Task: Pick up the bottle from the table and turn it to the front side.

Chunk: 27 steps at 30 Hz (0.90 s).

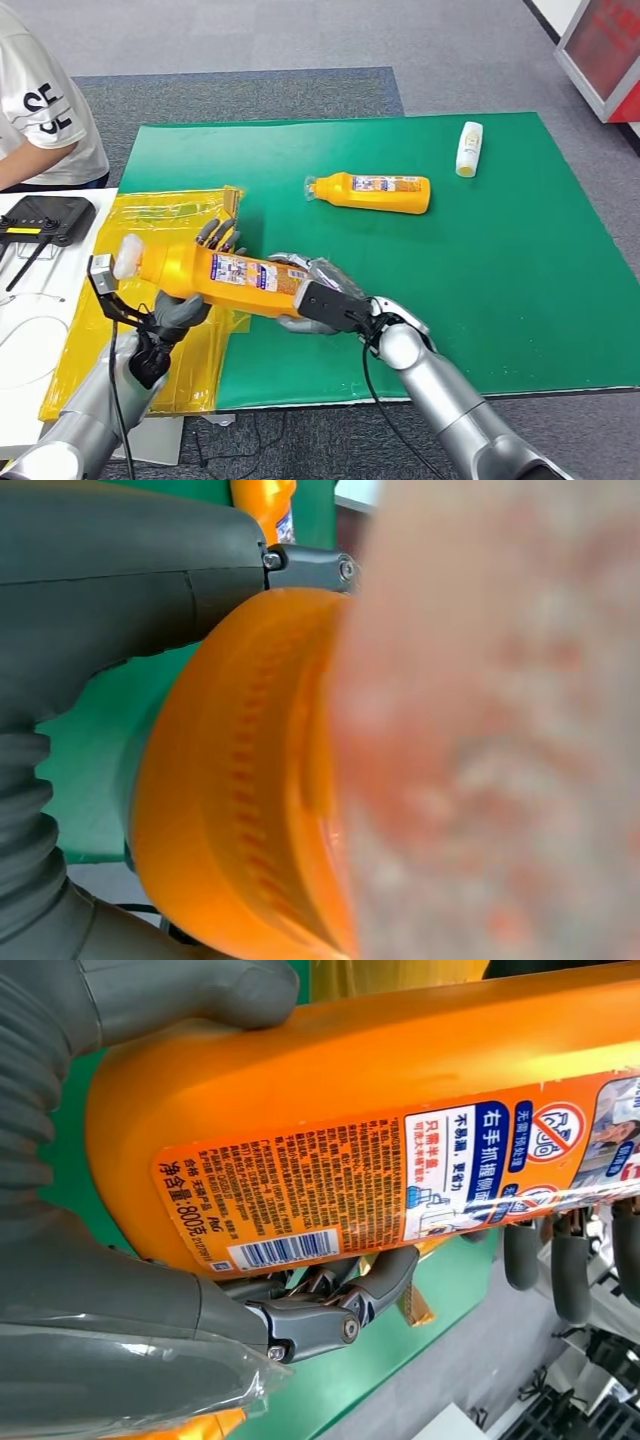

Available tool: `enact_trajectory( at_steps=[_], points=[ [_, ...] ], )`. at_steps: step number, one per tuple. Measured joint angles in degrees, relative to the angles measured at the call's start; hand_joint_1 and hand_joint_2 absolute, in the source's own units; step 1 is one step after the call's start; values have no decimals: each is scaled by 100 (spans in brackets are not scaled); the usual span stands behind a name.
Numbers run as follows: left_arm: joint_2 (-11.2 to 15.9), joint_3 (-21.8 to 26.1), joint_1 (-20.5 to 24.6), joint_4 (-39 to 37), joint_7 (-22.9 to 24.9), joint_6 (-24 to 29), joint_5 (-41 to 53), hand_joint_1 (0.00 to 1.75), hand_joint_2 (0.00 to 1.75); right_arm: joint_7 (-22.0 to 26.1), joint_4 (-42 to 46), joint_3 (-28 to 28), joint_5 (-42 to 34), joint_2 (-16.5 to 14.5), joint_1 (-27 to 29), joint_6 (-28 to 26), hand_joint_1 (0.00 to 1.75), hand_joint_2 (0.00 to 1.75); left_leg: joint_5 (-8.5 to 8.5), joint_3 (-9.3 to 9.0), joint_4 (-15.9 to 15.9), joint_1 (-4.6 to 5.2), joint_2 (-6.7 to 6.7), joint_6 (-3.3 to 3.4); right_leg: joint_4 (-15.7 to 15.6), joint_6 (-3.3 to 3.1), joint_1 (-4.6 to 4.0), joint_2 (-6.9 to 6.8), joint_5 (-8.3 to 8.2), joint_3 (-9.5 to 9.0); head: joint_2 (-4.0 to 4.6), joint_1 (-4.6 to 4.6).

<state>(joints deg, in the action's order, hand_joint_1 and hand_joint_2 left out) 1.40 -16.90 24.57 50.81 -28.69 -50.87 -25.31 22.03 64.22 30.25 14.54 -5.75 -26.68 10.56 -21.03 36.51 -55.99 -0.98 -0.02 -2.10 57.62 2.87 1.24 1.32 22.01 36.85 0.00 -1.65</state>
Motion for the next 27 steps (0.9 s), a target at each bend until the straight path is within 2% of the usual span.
enact_trajectory(
  at_steps=[1,2,3,5,6,7,10,21,22,26,27],
  points=[
    [0,-9,1,-1,-16,-11,5,1,175,2,-17,2,-10,-6,0,11,175,175,0,0,0,0,0,0,0,0,0,0,0,0,0,1],
    [-1,-16,1,-2,-36,-20,15,13,175,4,-32,3,-20,-13,0,23,175,175,0,0,0,0,0,0,0,0,0,0,0,0,0,0],
    [-1,-20,2,-3,-54,-26,23,38,175,7,-45,4,-28,-18,0,33,175,175,0,0,0,0,0,0,0,0,0,0,0,0,0,0],
    [-3,-23,4,-6,-75,-28,36,113,175,9,-67,7,-37,-29,-1,45,175,175,0,0,0,0,0,0,0,0,0,0,0,0,0,-1],
    [-4,-24,5,-8,-80,-27,39,140,175,9,-76,9,-39,-34,-1,47,175,175,0,0,0,0,0,0,0,0,0,0,0,0,0,0],
    [-6,-24,5,-9,-84,-26,43,158,175,9,-85,11,-39,-38,-1,48,175,175,0,0,0,0,0,0,0,0,0,0,0,0,0,0],
    [-11,-25,5,-14,-90,-26,47,175,175,9,-107,25,-40,-44,-1,52,175,175,0,0,0,0,0,0,0,0,0,0,0,0,0,0],
    [-13,-26,2,-33,-168,-11,86,175,175,8,-140,106,-39,-57,10,40,175,175,0,1,0,0,0,0,0,0,0,0,0,1,0,-1],
    [-12,-26,2,-34,-173,-4,98,175,175,8,-140,113,-39,-57,11,32,169,175,0,1,0,0,0,0,0,0,0,0,0,1,0,-1],
    [-11,-26,-4,-33,-180,57,133,175,175,4,-140,128,-39,-57,27,1,11,175,0,1,0,0,0,0,0,0,0,0,0,1,0,0],
    [-9,-26,-9,-33,-181,69,149,175,175,5,-140,130,-40,-58,27,-6,6,175,0,1,0,0,0,0,0,0,0,0,0,1,0,1]
  ],
)
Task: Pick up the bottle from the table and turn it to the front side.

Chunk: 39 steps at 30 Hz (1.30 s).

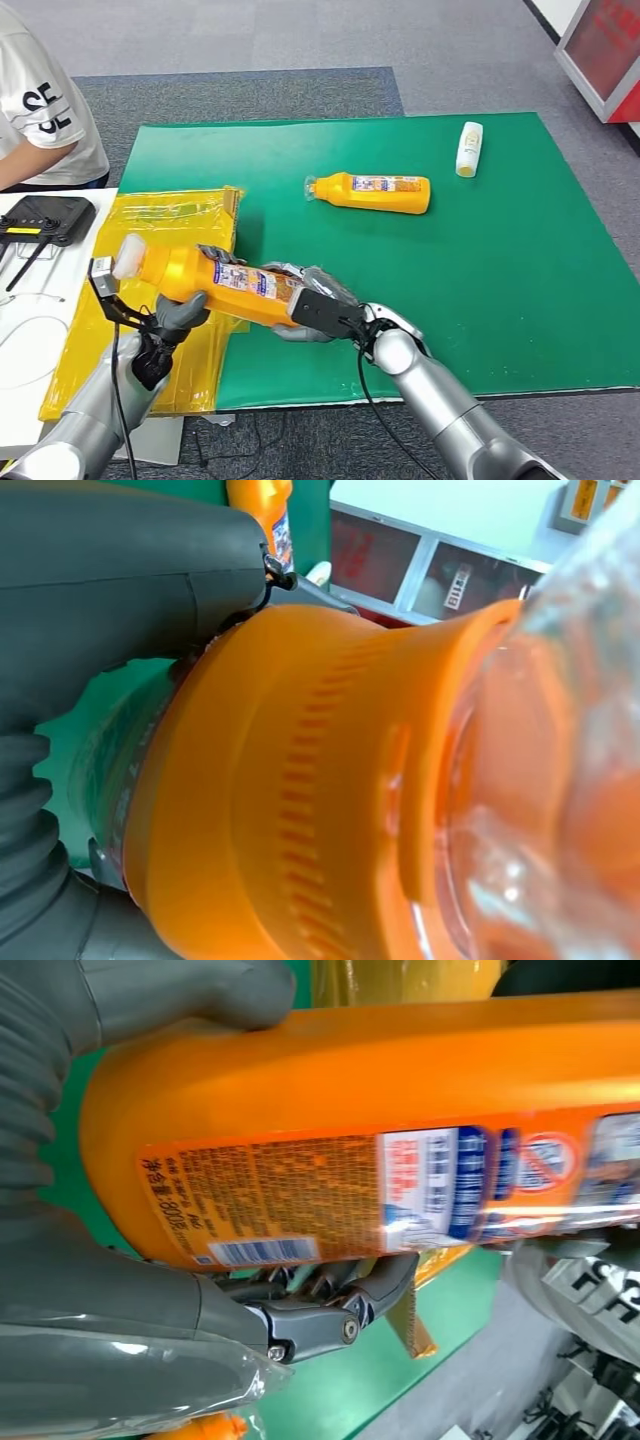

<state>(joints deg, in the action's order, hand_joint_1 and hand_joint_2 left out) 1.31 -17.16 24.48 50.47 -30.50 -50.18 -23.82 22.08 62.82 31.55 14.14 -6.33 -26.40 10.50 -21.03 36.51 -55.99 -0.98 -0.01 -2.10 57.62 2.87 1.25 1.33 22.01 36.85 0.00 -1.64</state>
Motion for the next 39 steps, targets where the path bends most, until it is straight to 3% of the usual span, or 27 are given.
enact_trajectory(
  at_steps=[1,16,20,27,39],
  points=[
    [3,-3,-13,1,-1,9,21,175,175,1,1,2,-5,-2,-1,-6,0,175,0,0,0,0,0,0,0,0,0,0,0,0,0,-1],
    [81,-116,-320,241,-314,343,793,175,175,54,-27,-332,-859,-10,61,345,0,175,0,0,0,0,0,0,-1,0,0,0,0,3,0,-2],
    [122,-196,-363,406,-385,685,1259,175,175,95,-83,-575,-1272,-7,74,532,0,175,0,0,0,0,0,0,-1,0,0,0,0,4,1,-1],
    [302,-441,-359,937,-271,1790,2269,175,175,164,-226,-1175,-1934,30,145,797,0,175,0,0,0,0,1,0,-1,-2,0,1,-2,5,0,0],
    [539,-571,-133,1979,185,2298,2675,175,175,178,-335,-1576,-1838,54,330,690,0,175,1,0,0,0,1,-1,-1,-2,0,1,-2,7,0,-1]
  ],
)
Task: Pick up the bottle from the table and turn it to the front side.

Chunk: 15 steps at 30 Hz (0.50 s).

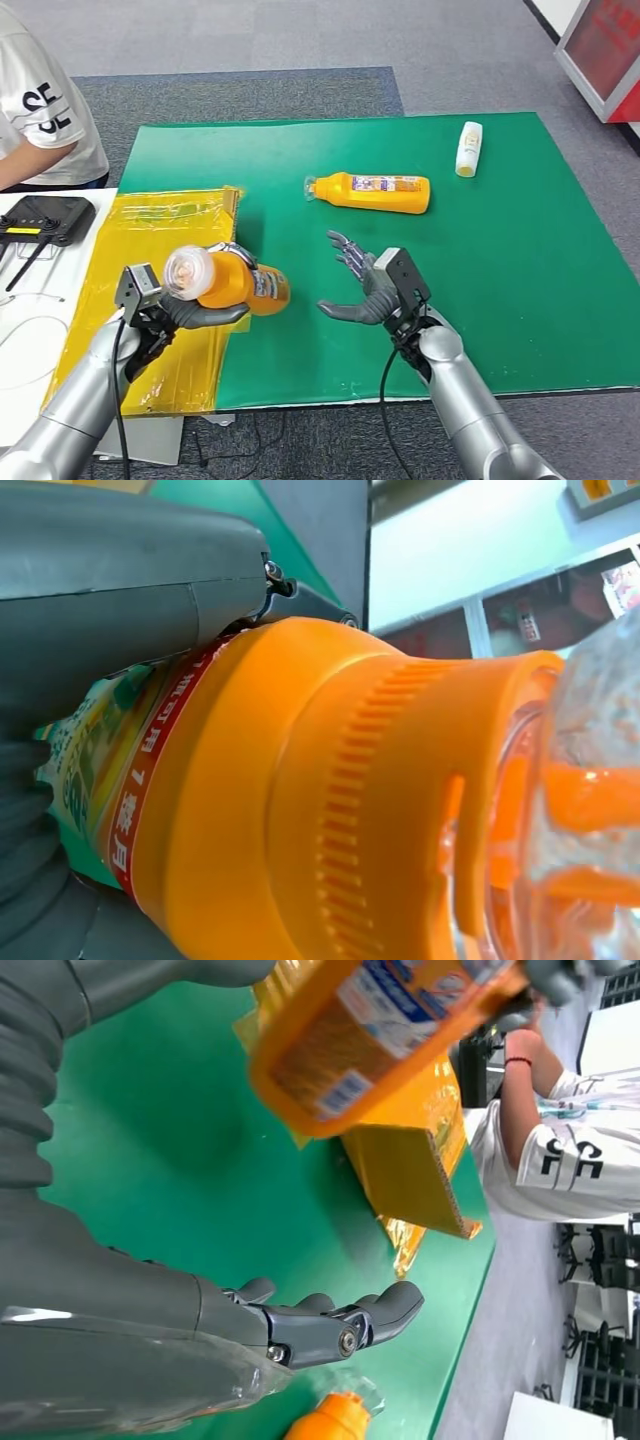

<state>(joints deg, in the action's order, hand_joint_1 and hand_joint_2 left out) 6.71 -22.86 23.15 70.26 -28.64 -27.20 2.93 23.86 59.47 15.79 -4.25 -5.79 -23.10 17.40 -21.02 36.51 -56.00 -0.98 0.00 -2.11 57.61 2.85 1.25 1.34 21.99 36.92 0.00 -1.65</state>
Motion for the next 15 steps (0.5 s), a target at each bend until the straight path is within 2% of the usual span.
enact_trajectory(
  at_steps=[6,8,12,15],
  points=[
    [136,-102,282,127,503,358,617,175,175,-8,0,-114,46,5,31,-27,0,175,2,-1,0,0,0,-2,0,-1,0,0,-2,1,0,0],
    [203,-248,461,104,931,603,1175,175,175,-15,0,-152,71,7,42,-44,0,175,2,-1,-1,0,0,-2,0,-1,0,0,-3,3,0,-1],
    [263,-858,1100,-273,2048,971,2749,175,175,-57,3,-252,189,8,66,-62,0,175,5,0,-1,0,0,-1,-1,1,1,0,-9,3,0,2],
    [126,-1300,1487,-684,2416,958,3350,175,175,-157,43,-282,243,5,44,-46,0,175,8,1,-1,1,0,0,-1,0,1,0,-17,2,0,0]
  ],
)
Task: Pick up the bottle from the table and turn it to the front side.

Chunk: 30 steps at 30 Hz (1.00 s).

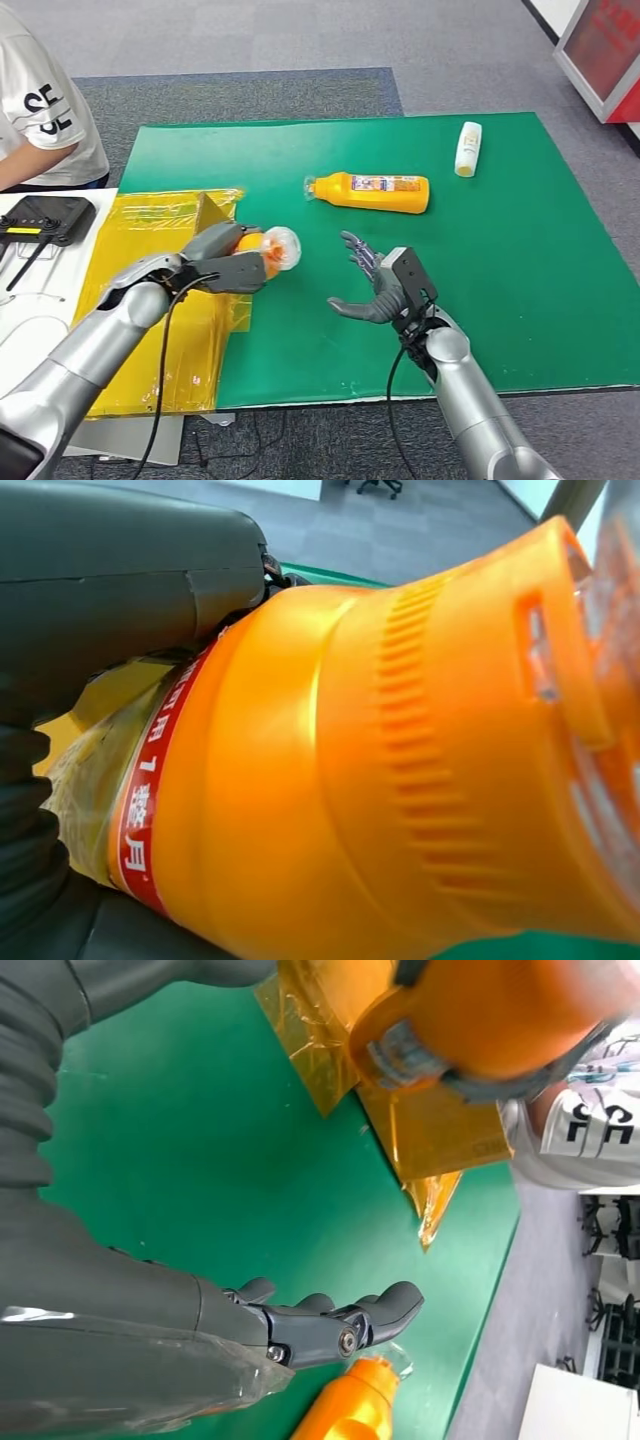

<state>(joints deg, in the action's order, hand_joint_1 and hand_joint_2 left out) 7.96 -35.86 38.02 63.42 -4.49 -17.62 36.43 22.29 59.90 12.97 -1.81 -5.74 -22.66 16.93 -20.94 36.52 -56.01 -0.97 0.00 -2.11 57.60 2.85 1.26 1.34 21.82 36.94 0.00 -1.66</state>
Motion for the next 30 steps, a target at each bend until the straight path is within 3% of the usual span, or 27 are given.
enact_trajectory(
  at_steps=[8,16,24,27,30],
  points=[
    [-419,-986,807,-1014,269,-644,670,175,175,-140,36,-1,59,-62,-103,7,0,175,18,0,0,-1,4,-11,1,-12,-1,4,-22,6,0,1],
    [-593,-1661,1567,-1802,-478,-1779,314,175,175,-60,-39,2,45,-145,-180,78,0,175,23,3,0,-2,5,-10,3,-13,-2,5,-26,7,0,0],
    [-272,-2405,2387,-2141,-1312,-2913,-1464,175,175,220,-403,68,-44,-202,-408,226,0,175,29,20,0,-3,-1,-4,7,-11,-4,-3,-25,14,0,-1],
    [-73,-2591,2642,-2192,-1547,-3469,-2502,175,175,266,-534,191,-97,-260,-514,285,0,175,30,24,0,-3,-1,-3,10,-10,-4,-2,-26,19,0,0],
    [168,-2725,2790,-2196,-1624,-3657,-3536,175,175,253,-606,329,-170,-325,-619,266,0,175,30,24,0,-3,0,-3,10,-11,-4,-2,-26,22,0,1]
  ],
)
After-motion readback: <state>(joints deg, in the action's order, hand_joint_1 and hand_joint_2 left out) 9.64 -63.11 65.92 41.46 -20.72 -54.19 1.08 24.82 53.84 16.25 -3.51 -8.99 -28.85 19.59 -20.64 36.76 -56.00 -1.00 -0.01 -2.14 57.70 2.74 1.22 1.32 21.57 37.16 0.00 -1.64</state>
